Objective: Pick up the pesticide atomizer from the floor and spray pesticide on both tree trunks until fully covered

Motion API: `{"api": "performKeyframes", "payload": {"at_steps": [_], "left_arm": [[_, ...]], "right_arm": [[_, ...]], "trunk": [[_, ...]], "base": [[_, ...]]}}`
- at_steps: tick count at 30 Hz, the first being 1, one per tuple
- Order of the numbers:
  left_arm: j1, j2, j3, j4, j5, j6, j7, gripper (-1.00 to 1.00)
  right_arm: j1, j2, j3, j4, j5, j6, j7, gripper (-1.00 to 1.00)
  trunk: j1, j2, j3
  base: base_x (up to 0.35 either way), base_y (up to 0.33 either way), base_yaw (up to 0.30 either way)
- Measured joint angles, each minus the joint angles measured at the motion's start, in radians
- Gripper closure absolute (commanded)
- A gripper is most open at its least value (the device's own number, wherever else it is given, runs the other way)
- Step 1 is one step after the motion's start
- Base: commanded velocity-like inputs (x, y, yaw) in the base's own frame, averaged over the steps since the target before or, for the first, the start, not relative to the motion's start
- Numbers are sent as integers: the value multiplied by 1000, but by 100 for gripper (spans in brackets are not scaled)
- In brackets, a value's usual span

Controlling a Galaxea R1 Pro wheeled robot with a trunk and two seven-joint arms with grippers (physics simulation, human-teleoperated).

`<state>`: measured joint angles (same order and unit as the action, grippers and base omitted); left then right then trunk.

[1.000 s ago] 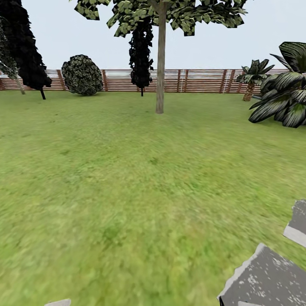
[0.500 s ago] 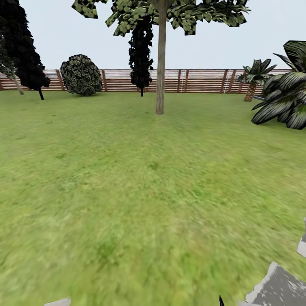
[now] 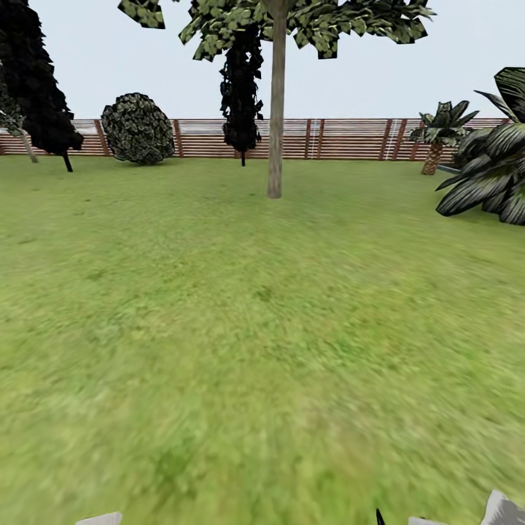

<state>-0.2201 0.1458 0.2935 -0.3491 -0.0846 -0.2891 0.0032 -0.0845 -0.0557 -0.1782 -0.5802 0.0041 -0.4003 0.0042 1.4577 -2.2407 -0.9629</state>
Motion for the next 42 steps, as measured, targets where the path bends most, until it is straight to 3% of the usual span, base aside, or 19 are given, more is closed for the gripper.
{"api": "performKeyframes", "payload": {"at_steps": [42], "left_arm": [[0, 0, 0, -2, 0, 0, 0, 100]], "right_arm": [[0, 0, 0, 0, 0, -1, 1, -100]], "trunk": [[0, 0, 0]], "base": [[337, 0, 0]]}}
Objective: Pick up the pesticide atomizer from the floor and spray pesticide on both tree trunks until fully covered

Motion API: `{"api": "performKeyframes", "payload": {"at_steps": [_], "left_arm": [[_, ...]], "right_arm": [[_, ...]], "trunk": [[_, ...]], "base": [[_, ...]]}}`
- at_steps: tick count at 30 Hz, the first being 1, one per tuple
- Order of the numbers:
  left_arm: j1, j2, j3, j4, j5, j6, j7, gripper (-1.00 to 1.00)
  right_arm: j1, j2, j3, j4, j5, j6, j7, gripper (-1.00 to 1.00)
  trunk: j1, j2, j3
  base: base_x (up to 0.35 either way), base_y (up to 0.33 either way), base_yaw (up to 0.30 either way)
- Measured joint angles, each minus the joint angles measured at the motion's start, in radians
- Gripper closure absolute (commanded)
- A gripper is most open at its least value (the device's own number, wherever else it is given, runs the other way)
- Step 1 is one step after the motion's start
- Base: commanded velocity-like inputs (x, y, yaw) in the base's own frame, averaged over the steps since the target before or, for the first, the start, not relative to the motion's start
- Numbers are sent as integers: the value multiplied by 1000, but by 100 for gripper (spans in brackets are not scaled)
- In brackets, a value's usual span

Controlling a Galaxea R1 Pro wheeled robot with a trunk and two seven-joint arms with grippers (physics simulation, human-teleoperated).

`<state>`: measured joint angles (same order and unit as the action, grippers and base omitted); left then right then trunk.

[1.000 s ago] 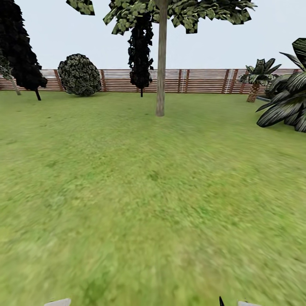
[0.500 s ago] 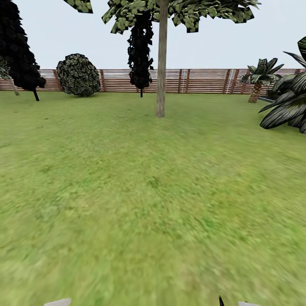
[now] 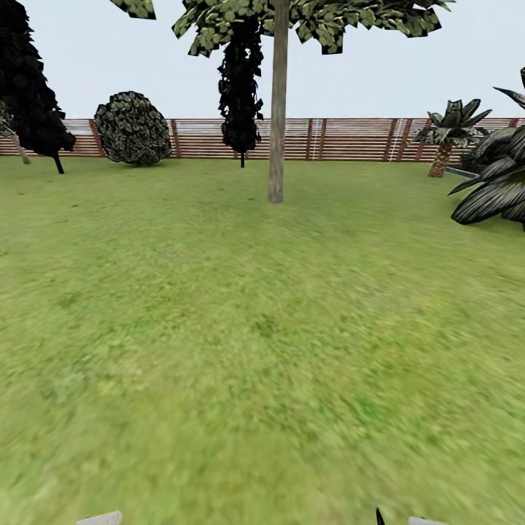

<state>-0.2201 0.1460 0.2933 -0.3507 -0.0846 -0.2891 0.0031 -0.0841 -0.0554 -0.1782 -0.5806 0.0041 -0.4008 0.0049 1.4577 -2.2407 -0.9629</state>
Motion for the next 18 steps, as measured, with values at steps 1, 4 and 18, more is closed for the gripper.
{"api": "performKeyframes", "payload": {"at_steps": [1, 4, 18], "left_arm": [[0, 0, 0, 0, 0, 0, 0, 100], [0, 0, 0, 0, 0, 0, 0, 100], [0, 0, 0, -1, 0, 0, 0, 100]], "right_arm": [[0, 0, 0, 0, 0, 0, 0, -100], [0, 0, 0, 0, 0, 0, 0, -100], [0, 0, 0, 0, 0, 1, 0, -100]], "trunk": [[0, 0, 0], [0, 0, 0], [0, 0, 0]], "base": [[337, 0, 0], [337, 0, 0], [337, 0, 0]]}}
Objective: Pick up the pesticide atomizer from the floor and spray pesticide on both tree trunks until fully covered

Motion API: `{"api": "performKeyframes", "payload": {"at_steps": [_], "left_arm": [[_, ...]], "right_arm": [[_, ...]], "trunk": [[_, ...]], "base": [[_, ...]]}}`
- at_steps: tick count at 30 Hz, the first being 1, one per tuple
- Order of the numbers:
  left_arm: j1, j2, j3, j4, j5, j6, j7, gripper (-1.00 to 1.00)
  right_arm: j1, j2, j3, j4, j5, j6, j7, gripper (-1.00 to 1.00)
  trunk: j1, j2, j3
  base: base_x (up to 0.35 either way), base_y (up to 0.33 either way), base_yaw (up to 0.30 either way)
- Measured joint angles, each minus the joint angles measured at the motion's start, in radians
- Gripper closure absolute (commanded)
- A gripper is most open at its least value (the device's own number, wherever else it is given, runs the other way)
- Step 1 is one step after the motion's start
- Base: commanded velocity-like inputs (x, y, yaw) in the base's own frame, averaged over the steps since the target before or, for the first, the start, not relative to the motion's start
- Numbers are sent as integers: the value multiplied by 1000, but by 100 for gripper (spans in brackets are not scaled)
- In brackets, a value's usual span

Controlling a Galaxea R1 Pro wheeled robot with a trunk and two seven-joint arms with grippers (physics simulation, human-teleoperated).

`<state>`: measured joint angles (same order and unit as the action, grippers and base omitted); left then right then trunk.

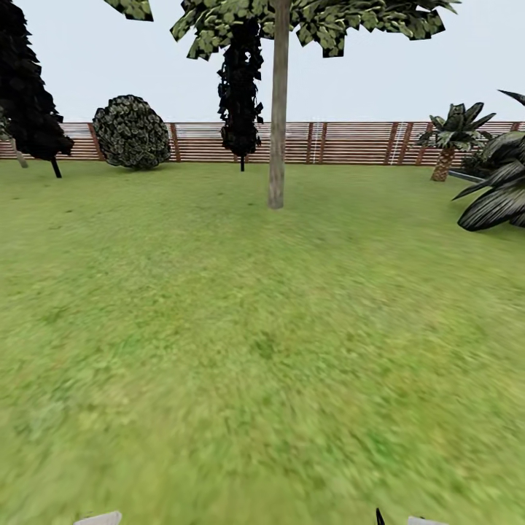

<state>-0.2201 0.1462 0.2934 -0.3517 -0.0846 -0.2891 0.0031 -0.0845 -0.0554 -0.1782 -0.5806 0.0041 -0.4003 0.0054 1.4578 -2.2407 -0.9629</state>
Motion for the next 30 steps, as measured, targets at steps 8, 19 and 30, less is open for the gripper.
{"api": "performKeyframes", "payload": {"at_steps": [8, 19, 30], "left_arm": [[0, 0, 0, 0, 0, 0, 0, 100], [0, 0, 0, 1, 0, 0, 0, 100], [0, 0, 0, 1, 0, 0, 0, 100]], "right_arm": [[0, 0, 0, 0, 0, 0, 0, -100], [0, 0, 0, 0, 0, 0, 0, -100], [0, 0, 0, 0, 0, 0, 0, -100]], "trunk": [[0, 0, 0], [0, 0, 0], [0, 0, 0]], "base": [[337, 0, 0], [337, 0, 0], [337, 0, 0]]}}
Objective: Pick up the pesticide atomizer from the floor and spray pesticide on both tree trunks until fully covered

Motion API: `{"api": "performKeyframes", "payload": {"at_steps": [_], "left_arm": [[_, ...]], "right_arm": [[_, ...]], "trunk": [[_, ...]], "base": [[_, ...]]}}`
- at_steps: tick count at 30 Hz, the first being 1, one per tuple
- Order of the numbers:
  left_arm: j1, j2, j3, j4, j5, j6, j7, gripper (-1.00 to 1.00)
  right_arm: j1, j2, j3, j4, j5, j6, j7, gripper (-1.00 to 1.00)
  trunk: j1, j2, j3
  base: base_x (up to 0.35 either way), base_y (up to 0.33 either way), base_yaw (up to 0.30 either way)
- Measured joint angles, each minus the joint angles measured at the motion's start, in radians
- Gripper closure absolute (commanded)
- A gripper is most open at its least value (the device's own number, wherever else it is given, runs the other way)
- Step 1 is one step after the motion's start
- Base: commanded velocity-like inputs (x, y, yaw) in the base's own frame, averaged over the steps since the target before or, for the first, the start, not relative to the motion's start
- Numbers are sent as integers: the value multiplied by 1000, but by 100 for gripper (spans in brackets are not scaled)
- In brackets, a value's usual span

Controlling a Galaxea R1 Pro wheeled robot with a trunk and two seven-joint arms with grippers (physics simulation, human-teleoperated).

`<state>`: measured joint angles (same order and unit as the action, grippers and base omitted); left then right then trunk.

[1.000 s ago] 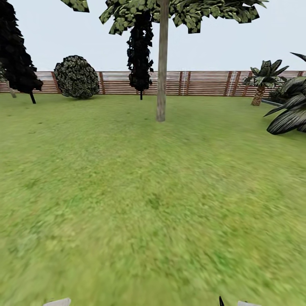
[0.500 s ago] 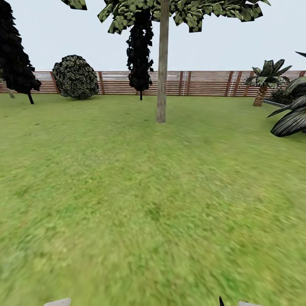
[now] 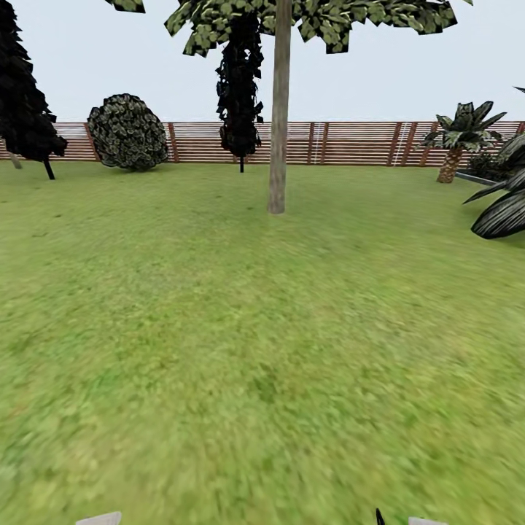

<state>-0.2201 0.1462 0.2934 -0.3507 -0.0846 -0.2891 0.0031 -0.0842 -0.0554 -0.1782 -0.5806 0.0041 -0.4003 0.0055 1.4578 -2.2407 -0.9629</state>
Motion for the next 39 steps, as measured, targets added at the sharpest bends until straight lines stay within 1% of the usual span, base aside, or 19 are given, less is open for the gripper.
{"api": "performKeyframes", "payload": {"at_steps": [39], "left_arm": [[0, 0, 0, -2, 0, -1, 0, 100]], "right_arm": [[0, -1, 0, 0, 0, 0, 0, -100]], "trunk": [[0, 0, 0]], "base": [[337, 0, 0]]}}
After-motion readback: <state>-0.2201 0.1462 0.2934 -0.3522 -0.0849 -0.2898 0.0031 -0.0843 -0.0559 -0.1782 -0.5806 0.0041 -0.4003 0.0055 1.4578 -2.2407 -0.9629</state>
